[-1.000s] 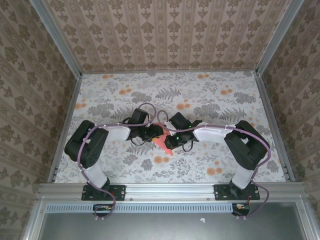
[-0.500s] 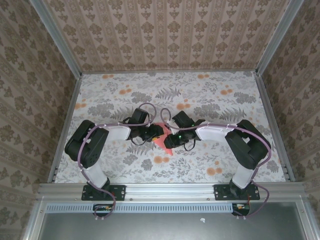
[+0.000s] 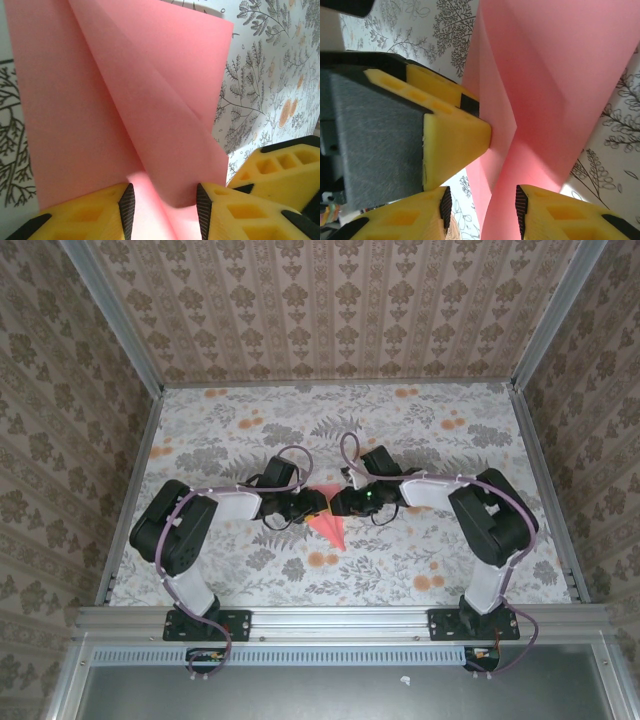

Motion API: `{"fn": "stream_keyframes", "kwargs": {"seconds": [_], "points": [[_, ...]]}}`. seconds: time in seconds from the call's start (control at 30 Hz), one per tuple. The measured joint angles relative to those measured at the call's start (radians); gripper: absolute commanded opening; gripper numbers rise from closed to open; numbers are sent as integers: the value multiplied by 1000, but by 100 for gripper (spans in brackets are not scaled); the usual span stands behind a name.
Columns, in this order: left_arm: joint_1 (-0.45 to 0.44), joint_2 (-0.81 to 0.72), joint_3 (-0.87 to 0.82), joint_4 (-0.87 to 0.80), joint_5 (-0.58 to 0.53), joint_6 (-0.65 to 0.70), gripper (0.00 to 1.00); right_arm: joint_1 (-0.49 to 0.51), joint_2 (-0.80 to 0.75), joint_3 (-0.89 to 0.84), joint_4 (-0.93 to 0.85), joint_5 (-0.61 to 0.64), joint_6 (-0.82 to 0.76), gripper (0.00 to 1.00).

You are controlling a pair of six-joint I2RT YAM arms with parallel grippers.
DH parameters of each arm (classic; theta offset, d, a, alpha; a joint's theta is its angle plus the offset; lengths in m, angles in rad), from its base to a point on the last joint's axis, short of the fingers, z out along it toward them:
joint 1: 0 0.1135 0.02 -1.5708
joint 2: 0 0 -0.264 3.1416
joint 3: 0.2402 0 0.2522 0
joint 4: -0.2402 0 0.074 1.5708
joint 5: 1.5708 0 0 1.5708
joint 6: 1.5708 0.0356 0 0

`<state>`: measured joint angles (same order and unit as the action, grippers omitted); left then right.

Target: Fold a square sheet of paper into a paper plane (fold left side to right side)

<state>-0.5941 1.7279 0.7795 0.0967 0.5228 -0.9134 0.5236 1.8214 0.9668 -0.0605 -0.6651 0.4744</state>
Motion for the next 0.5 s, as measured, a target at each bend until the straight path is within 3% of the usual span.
{"fn": "stream_keyframes", "kwargs": {"seconds": [0.5], "points": [[1, 0, 0, 2, -9, -3, 41, -2, 46, 16, 6, -46, 50, 23]]}}
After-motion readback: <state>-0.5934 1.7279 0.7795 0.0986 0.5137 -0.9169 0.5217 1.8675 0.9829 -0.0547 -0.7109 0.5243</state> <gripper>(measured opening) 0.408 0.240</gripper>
